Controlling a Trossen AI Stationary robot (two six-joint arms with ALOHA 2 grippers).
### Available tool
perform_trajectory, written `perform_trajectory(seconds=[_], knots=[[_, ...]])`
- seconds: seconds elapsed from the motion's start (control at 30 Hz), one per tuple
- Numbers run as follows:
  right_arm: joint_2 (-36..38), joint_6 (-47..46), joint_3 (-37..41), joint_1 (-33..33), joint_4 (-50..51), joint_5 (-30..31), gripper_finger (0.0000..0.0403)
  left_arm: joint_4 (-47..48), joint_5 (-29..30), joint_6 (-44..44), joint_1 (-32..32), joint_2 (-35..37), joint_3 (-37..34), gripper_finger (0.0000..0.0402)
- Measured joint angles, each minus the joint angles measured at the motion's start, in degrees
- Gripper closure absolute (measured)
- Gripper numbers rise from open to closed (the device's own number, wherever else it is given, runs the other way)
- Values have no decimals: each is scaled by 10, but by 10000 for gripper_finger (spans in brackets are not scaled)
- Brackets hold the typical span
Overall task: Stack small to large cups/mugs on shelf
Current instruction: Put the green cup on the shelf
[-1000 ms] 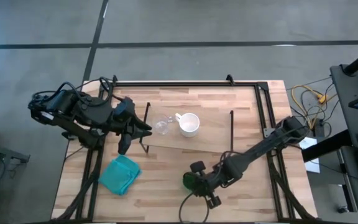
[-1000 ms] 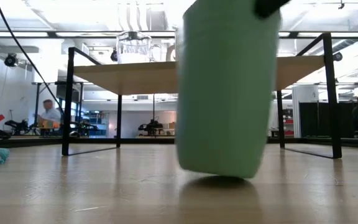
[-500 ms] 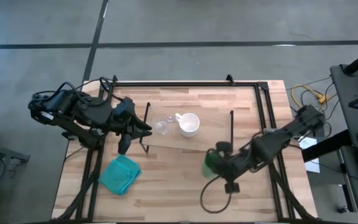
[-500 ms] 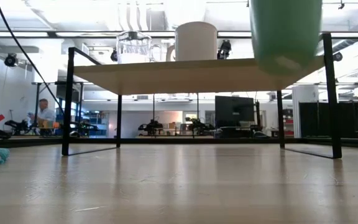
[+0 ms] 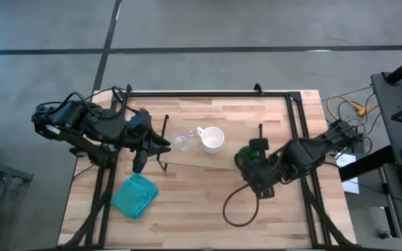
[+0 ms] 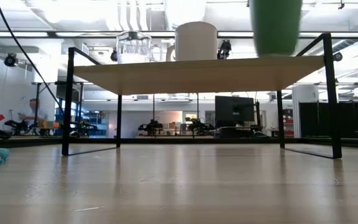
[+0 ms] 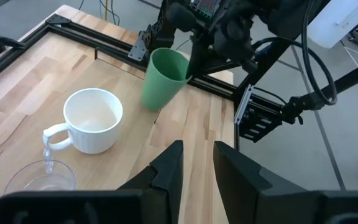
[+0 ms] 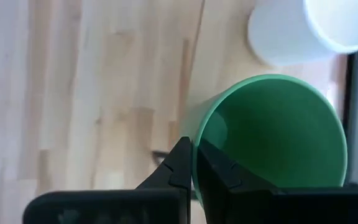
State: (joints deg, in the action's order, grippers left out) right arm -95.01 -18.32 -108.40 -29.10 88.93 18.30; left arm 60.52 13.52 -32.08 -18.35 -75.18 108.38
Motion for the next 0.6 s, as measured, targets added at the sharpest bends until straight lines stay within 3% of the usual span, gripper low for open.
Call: perform_trajectory(seconds=[0.13, 0.4, 0.6], knots=[[-11, 18, -19, 15, 10, 44, 394, 0, 0, 0, 0, 0, 0, 327], [-9, 20, -25, 66, 10, 53, 394, 0, 0, -1, 0, 0, 0, 327], [-8, 15, -5, 104, 11, -13, 394, 0, 0, -2, 0, 0, 0, 327]])
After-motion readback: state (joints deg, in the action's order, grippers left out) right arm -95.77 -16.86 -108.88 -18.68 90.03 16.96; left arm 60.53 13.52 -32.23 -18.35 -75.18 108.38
